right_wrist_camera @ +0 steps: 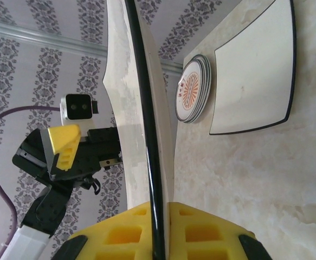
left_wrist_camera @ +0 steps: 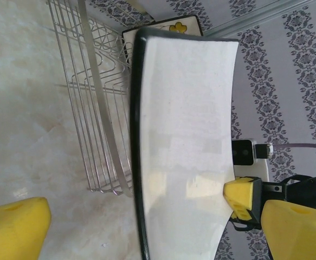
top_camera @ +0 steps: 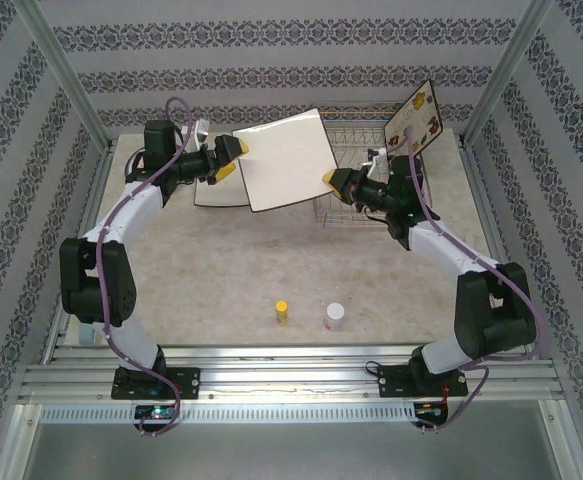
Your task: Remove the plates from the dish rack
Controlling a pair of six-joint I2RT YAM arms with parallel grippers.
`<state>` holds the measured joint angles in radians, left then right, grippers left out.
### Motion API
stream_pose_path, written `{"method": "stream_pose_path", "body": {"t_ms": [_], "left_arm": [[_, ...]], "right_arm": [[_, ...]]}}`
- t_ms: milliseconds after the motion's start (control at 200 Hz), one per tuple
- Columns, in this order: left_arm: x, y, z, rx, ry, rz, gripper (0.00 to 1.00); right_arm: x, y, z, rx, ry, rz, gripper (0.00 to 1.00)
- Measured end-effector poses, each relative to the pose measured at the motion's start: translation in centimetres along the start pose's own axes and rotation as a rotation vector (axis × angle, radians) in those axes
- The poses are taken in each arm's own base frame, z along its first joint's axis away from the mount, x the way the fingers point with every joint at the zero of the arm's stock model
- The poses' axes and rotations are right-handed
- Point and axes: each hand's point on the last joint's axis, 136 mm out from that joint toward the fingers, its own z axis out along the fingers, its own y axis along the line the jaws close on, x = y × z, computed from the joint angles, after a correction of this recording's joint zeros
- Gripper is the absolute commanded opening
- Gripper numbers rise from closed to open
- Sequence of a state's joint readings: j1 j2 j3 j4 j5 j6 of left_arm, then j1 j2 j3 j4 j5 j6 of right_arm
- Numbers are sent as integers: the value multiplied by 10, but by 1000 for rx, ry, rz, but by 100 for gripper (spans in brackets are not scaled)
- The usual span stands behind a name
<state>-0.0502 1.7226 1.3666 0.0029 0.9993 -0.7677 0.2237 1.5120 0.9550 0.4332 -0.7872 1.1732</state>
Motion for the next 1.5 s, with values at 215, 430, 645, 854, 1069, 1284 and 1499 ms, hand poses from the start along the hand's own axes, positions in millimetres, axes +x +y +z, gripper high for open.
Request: {"method": "stream_pose_path", "body": {"t_ms": [215, 430, 645, 854, 1069, 1284, 1499], "left_arm": [[9, 11, 4, 13, 15, -43, 78], [12, 21, 10, 27, 32, -78, 51], [10, 20, 13, 51, 32, -85, 23], [8, 20, 8, 70, 35, -126, 0], [7, 25, 8, 72, 27, -140, 0], [7, 35, 11, 76, 0, -187, 0], [1, 47, 10, 54, -38, -240, 0]], "right_arm": [[4, 6, 16, -17, 31, -14, 0], [-3, 9, 26, -23, 36, -20, 0], [-8, 2, 36, -11, 45, -5, 0], [-9, -4, 44, -8, 62, 12, 0], [-12, -5, 49, 0, 74, 19, 17], [-20, 9, 52, 14, 84, -24, 91], [-35, 12, 42, 131, 57, -100, 98]]}}
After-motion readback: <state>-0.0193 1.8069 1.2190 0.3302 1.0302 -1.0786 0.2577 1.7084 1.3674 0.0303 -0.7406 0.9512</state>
